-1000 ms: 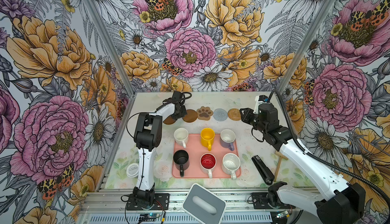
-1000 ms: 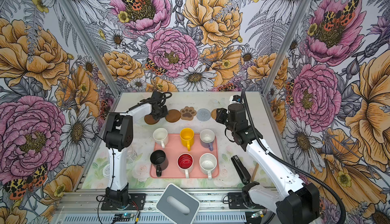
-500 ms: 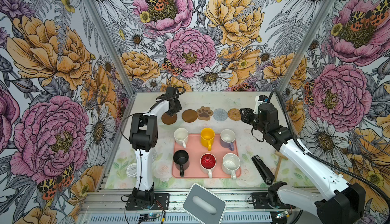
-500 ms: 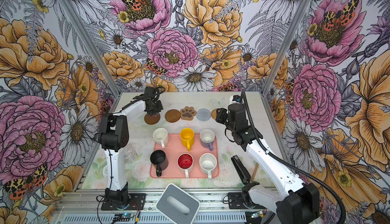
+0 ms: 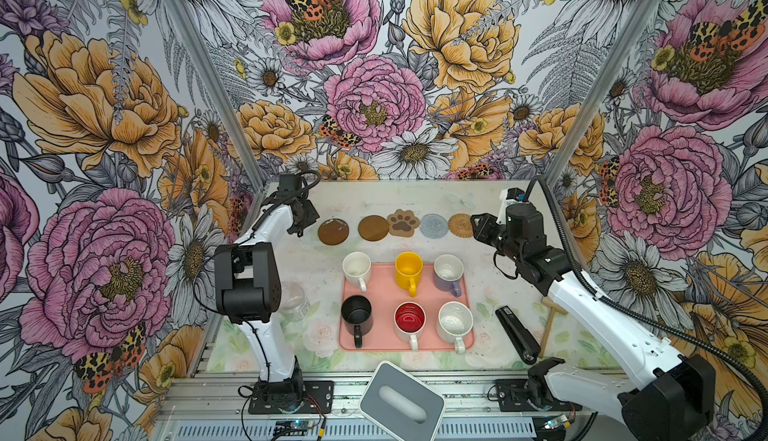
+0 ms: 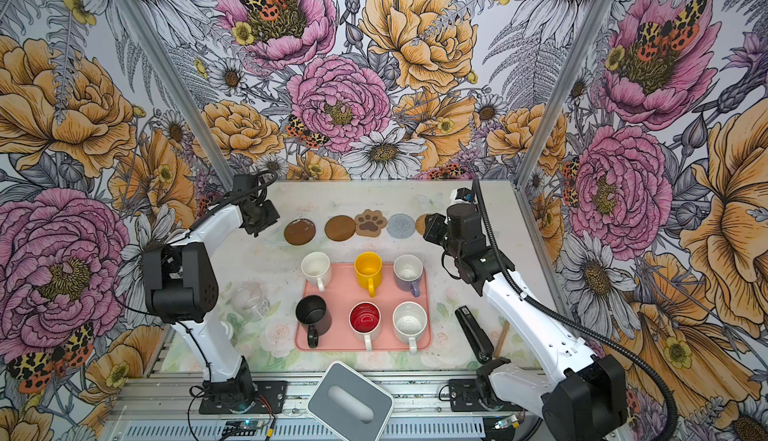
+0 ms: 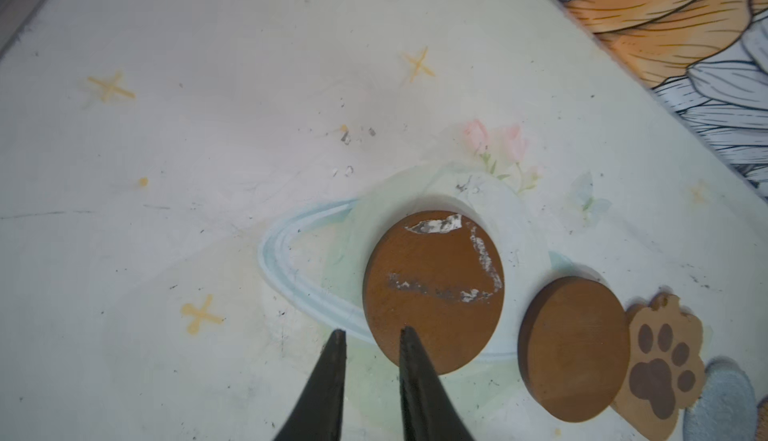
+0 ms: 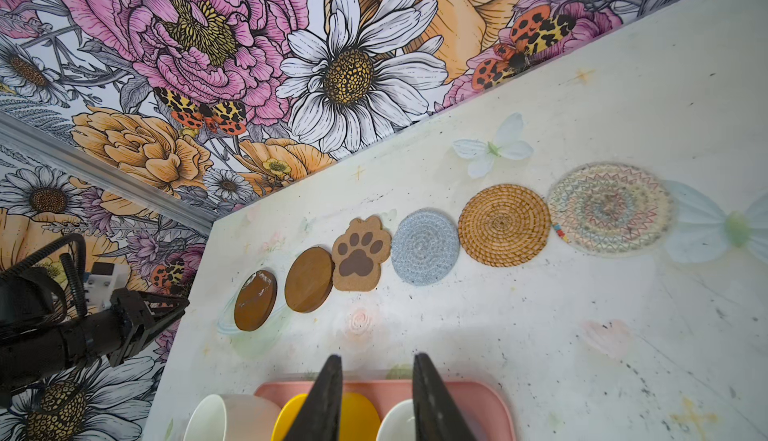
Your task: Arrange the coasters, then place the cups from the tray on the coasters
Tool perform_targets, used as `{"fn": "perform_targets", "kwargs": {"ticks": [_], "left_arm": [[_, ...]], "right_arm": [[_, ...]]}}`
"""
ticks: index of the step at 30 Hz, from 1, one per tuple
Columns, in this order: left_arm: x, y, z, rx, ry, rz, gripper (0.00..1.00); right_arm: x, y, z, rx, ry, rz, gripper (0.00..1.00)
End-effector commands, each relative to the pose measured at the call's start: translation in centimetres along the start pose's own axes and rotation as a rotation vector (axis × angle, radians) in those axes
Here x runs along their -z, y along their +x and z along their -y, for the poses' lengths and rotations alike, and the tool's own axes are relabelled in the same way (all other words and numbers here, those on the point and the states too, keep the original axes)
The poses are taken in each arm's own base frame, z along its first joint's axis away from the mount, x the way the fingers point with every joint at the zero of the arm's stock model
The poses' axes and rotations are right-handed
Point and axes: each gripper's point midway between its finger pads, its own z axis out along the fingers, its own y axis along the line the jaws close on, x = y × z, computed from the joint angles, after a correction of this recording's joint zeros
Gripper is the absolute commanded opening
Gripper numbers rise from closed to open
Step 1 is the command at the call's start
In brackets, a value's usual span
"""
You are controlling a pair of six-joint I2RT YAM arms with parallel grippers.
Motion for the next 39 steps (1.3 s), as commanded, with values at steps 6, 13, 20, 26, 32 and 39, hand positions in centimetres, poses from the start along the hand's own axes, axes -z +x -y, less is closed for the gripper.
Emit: {"fn": "perform_targets", "kwargs": {"ticks": [6,13,20,26,32,39], "left_arm": [[-2.8,0.1,0.6,0.021,0.021,-0.030,0.36],[-4.5,0.3,1.6,0.047,0.067,-0.065,0.42],[-5.4,1.4,2.2,0.054,0.087,-0.096,0.48],[-6.2,2.3,2.2,0.048,0.074,-0.109,0.48],[-6.8,3.4,3.2,0.031,0.082,-0.131,0.47],[-7.3,4.3,4.4,0.017,0.085,-0.143,0.47]], "right_arm": [[0.4,-1.2,-1.1,-0.003,-0.028,0.032,0.31],[0.7,-1.5,-1.2,-0.003,-0.031,0.044,0.31],[0.6,-1.6,-1.2,-0.007,-0.030,0.044,0.32],[0.7,-1.6,-1.3,-0.004,-0.032,0.044,0.32],[0.8,-1.5,-1.2,-0.004,-0.031,0.045,0.32],[1.0,-1.4,-1.1,-0.003,-0.029,0.048,0.32]]}}
